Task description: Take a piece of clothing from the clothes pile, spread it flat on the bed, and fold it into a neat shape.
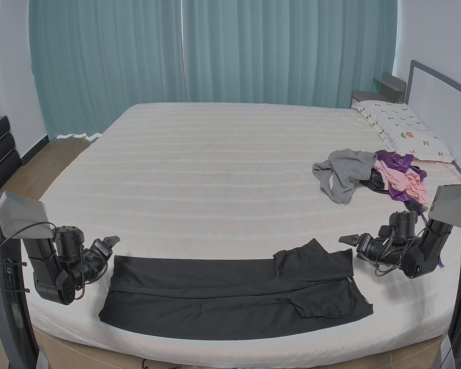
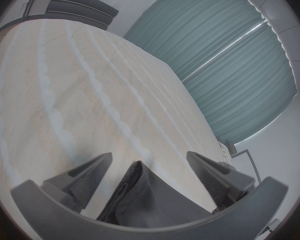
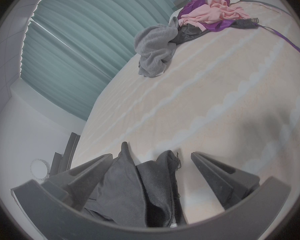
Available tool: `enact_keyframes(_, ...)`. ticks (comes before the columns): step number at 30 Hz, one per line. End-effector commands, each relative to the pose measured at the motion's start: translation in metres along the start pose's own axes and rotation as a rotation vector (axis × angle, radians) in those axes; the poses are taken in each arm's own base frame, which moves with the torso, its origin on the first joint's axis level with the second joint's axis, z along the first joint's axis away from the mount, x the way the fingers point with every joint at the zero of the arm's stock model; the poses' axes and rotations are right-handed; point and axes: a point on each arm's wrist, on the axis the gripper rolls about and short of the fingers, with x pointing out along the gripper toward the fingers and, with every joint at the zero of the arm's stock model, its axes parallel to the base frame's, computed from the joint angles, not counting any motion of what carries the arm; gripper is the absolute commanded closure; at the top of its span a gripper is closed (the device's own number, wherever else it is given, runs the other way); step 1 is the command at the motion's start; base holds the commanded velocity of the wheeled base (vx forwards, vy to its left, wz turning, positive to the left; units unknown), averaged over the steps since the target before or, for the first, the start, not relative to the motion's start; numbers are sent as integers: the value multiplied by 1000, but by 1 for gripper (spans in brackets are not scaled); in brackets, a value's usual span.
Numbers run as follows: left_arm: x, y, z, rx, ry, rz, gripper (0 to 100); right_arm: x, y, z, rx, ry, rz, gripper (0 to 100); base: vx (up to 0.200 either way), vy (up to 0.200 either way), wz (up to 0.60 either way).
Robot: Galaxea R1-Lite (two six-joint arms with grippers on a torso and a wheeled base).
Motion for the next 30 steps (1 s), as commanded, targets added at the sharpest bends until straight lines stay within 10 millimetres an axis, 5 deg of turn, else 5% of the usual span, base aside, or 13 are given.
enact_keyframes(1, -9, 0, 6, -8, -19, 0, 0, -10, 3, 6, 1, -19, 9, 0, 0, 0, 0)
enact_keyframes(9, -42, 1, 2, -16, 29, -38, 0, -30, 14, 10, -9, -30, 48, 0, 0, 0, 0)
enact_keyframes(16, -44, 3, -2, -18, 64, -41, 0, -59, 33, 3, -37, 56, 195, 0, -171, 0, 0)
enact_keyframes(24, -44, 5, -5, -19, 86, -38, 0, -22, 51, -16, -107, 156, 236, 0, 0, 0, 0)
enact_keyframes(30, -43, 7, -7, -18, 91, -33, 0, 1, 51, -7, -138, 182, 221, 0, 0, 0, 0)
